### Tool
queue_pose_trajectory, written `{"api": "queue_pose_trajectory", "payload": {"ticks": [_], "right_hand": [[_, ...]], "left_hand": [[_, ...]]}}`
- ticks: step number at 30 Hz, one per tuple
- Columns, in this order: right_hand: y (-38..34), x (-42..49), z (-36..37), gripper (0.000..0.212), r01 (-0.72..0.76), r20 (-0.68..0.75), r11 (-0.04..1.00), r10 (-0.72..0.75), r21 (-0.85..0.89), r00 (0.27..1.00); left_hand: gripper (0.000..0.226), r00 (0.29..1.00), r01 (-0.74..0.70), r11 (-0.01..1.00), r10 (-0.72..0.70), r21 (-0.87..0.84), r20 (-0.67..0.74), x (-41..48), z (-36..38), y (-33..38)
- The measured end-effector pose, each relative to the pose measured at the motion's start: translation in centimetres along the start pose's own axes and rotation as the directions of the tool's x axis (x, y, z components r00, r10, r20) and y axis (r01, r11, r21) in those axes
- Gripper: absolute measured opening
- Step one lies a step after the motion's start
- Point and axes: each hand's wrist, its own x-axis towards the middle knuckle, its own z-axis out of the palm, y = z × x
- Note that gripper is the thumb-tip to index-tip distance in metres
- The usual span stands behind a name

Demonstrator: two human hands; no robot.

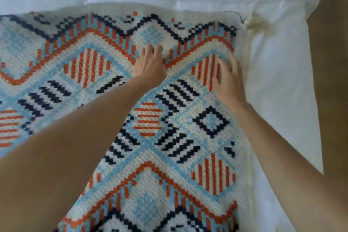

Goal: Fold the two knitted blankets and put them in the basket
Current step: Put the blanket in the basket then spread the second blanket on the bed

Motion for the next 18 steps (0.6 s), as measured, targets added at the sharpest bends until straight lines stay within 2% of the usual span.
{"api": "queue_pose_trajectory", "payload": {"ticks": [8, 13, 15, 18], "right_hand": [[2.1, -17.3, 0.8, 0.034, -0.080, 0.026, 0.997, 0.081, -0.014, 0.996], [3.8, -27.9, 0.4, 0.036, -0.217, 0.021, 0.976, 0.217, 0.012, 0.976], [4.9, -32.0, 0.0, 0.044, -0.376, 0.005, 0.927, 0.376, 0.010, 0.927], [6.4, -36.6, 0.0, 0.043, -0.640, 0.050, 0.768, 0.638, 0.031, 0.768]], "left_hand": [[0.043, 0.971, -0.089, 0.995, 0.095, -0.039, 0.221, -13.5, 5.3, 3.8], [0.039, 0.924, -0.191, 0.979, 0.204, -0.071, 0.324, -24.2, 7.9, 6.2], [0.039, 0.887, -0.240, 0.966, 0.258, -0.097, 0.383, -28.7, 9.2, 7.0], [0.036, 0.801, -0.352, 0.922, 0.386, -0.163, 0.457, -34.6, 10.9, 7.8]]}}
